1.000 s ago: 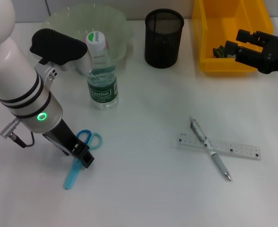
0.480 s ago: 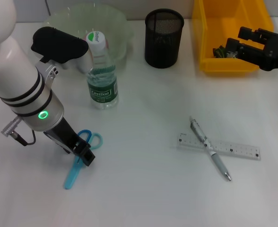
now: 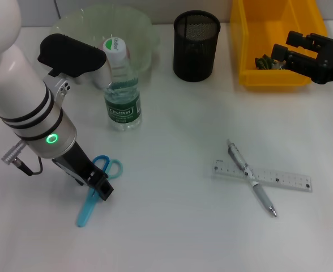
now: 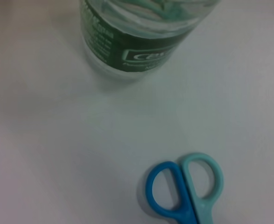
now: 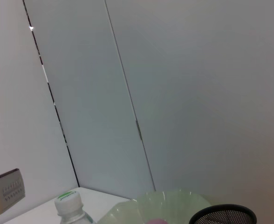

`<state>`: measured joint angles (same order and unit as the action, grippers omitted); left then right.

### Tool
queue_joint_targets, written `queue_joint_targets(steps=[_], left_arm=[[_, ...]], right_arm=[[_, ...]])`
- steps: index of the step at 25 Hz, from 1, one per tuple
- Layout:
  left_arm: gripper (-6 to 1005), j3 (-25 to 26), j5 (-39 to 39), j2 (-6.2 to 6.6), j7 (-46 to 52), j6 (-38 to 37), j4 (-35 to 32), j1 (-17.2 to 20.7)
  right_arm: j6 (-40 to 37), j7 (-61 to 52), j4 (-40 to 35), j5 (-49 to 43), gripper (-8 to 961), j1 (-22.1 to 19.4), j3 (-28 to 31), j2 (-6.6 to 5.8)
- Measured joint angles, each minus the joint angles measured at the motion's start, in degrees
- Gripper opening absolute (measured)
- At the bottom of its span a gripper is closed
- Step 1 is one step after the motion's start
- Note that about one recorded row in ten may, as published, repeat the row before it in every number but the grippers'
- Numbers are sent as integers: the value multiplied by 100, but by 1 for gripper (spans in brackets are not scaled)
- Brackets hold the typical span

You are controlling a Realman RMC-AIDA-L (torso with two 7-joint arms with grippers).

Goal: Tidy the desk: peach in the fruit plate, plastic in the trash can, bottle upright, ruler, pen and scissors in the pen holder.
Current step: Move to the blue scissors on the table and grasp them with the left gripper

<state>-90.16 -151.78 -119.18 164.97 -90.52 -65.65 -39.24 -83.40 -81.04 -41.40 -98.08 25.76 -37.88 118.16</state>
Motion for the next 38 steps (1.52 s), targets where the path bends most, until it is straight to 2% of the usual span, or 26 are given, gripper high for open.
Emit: queue_joint_targets(steps=[21, 26, 38], left_arm=[[429, -10, -22, 0, 0, -17, 26, -44], [313, -10, 0, 0, 0, -24, 44, -64], [308, -10, -36, -1, 0, -53, 53, -116]], right_arm=[[0, 1, 0, -1, 622, 0, 0, 5], [1, 0, 0, -1, 622, 0, 0, 6], [9, 0, 0, -1, 621, 0, 0, 5]])
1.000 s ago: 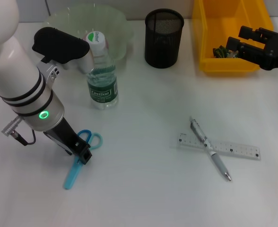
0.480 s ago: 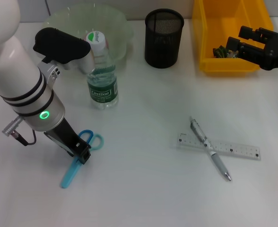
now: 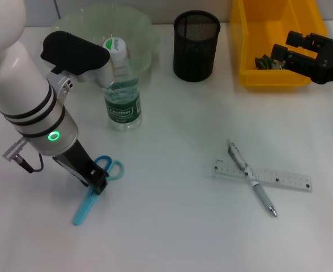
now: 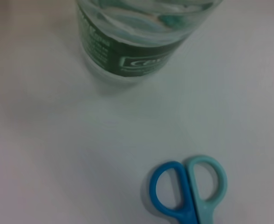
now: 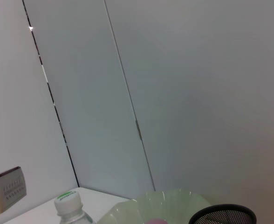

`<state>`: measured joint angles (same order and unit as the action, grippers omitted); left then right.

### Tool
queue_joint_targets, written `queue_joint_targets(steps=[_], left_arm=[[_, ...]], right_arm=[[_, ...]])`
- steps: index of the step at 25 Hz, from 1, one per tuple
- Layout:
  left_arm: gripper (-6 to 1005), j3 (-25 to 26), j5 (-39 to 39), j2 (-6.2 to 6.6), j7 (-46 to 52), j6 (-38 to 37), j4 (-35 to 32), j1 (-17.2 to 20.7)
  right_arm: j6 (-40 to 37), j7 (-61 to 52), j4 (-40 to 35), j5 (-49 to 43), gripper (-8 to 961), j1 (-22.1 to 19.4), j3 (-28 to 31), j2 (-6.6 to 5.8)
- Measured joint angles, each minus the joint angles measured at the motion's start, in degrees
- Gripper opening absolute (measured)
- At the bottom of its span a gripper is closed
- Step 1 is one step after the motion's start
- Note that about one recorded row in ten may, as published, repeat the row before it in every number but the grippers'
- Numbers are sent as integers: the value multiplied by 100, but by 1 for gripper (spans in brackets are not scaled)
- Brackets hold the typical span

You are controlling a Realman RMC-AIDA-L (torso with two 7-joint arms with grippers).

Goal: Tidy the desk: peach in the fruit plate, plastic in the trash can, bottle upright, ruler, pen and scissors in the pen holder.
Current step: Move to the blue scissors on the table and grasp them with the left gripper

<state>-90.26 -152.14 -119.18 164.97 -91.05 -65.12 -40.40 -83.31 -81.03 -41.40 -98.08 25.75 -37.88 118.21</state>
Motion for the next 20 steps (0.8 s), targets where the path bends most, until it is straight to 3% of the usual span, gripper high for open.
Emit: queue_joint_targets(steps=[13, 20], left_arm=[[268, -62, 37, 0, 0, -151, -6, -92], [311, -38, -2, 0, 0, -202, 16, -205]], right_arm=[[0, 0, 0, 0, 621, 6, 0, 0], [49, 0, 55, 0, 621, 43, 0, 0]])
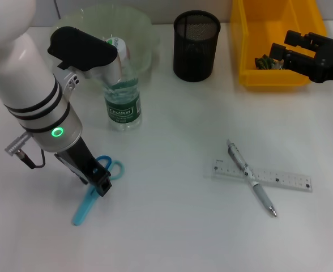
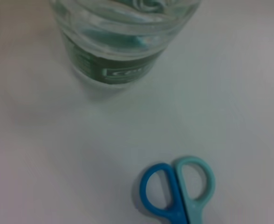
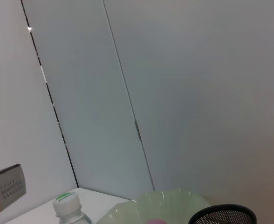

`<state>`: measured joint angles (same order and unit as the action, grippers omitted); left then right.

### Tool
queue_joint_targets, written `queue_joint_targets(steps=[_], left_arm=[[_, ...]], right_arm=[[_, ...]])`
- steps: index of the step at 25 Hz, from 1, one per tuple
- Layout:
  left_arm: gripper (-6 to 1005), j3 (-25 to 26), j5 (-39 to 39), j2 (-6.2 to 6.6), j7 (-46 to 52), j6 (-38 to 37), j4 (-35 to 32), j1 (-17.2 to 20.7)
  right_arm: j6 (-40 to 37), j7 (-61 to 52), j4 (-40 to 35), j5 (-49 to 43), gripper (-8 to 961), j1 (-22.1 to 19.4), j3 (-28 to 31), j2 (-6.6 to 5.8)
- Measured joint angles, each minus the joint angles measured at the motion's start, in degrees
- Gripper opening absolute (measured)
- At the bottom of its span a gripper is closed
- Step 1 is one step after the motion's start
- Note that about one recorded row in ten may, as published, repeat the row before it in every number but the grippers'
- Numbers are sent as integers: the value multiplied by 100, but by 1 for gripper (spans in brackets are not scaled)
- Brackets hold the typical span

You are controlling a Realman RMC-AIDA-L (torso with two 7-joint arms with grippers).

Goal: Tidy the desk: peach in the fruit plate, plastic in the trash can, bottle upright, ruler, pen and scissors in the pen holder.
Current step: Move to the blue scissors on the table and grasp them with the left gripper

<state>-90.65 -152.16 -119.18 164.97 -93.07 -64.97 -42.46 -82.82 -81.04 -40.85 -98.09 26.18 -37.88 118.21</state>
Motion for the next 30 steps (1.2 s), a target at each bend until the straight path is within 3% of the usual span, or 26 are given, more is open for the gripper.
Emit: queue_joint_targets(steps=[4, 23, 28, 30], left_arm=[[409, -1, -27, 0, 3, -12, 70, -37], [523, 28, 1, 0, 9, 8, 151, -87], [704, 36, -21, 0, 10, 18, 214, -109], [707, 40, -23, 0, 9, 25, 302, -145]], right_arm=[[11, 0, 16, 0, 622, 8, 0, 0], [93, 0, 24, 0, 621, 71, 0, 0], [93, 0, 25, 0, 621, 82, 0, 0], [93, 0, 25, 0, 621, 87, 0, 0]])
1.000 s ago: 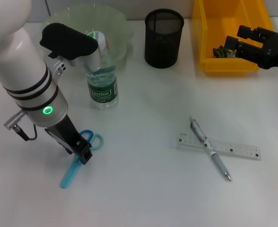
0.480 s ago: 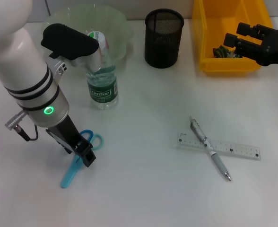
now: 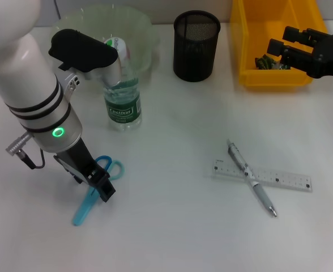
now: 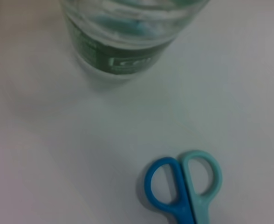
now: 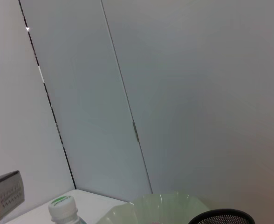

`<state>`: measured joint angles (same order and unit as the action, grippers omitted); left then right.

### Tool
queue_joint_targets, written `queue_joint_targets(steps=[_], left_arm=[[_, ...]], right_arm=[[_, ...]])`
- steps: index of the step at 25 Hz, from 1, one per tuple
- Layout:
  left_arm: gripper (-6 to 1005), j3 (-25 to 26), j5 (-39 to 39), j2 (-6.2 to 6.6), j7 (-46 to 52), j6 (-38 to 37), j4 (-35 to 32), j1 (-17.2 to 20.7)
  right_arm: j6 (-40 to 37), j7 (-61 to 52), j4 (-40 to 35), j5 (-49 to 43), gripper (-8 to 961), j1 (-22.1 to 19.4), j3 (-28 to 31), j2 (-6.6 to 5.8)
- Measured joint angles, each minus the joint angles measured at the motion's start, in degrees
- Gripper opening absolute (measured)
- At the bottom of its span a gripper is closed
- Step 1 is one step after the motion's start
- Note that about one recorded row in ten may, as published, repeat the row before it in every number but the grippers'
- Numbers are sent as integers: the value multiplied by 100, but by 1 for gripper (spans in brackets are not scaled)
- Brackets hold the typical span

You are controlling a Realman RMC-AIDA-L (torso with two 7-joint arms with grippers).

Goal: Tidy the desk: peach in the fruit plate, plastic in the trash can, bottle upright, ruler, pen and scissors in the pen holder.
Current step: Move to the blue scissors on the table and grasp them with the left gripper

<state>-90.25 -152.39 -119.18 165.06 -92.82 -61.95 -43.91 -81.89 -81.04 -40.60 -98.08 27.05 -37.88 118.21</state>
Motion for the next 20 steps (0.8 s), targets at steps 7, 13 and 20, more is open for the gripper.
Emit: queue_joint_targets(steps=[7, 13, 20], left_arm=[[711, 0, -2, 0, 0, 34, 77, -39], [710, -26, -11, 0, 0, 44, 83, -39], [708, -34, -19, 0, 0, 84, 87, -39]], right_arm=[[7, 0, 8, 0, 621, 3, 0, 0], [10, 4, 25, 0, 622, 13, 0, 0], [24, 6, 26, 0, 622, 22, 0, 0]])
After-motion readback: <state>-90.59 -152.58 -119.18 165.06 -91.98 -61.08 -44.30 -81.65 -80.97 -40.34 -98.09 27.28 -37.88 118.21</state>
